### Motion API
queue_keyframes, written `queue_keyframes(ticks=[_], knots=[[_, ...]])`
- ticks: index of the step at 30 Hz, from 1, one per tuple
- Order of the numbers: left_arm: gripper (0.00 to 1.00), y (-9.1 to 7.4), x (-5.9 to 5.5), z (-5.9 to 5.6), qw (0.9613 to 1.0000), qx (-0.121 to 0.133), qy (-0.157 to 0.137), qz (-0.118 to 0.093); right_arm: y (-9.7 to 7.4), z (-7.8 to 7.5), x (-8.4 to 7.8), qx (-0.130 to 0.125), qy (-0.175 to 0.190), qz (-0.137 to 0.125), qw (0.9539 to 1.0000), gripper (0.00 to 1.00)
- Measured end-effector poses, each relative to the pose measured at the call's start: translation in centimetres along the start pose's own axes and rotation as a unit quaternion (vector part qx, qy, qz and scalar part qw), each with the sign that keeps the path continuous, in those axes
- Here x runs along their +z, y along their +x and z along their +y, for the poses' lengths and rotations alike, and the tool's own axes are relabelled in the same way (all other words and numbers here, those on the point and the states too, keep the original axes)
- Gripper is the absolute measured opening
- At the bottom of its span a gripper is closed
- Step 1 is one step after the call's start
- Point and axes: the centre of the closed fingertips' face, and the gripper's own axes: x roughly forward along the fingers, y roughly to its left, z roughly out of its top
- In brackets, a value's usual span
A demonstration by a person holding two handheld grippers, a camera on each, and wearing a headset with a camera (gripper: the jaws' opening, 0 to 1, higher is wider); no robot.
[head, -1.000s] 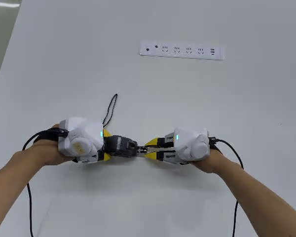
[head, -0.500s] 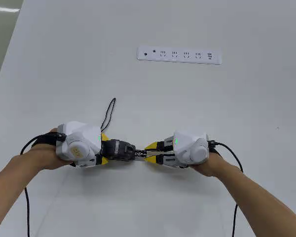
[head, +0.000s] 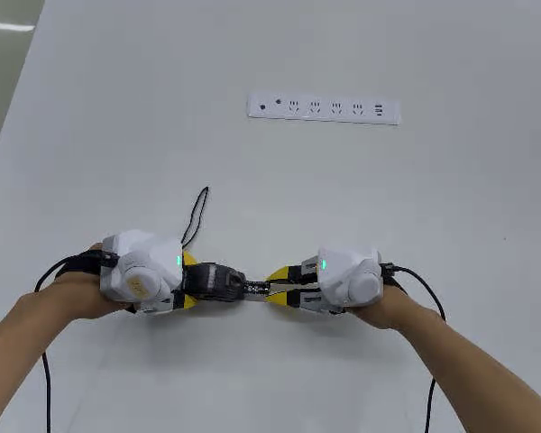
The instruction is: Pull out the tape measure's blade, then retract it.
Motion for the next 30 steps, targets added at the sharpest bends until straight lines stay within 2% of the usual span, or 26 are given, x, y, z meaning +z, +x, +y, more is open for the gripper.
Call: queue_keyframes(ticks=[30], knots=[[0.26, 0.1, 0.2, -0.1, 1.0, 0.0, 0.003, 0.002, -1.6, -0.1, -1.2, -0.001, 0.001, 0.006, 1.0, 0.08]])
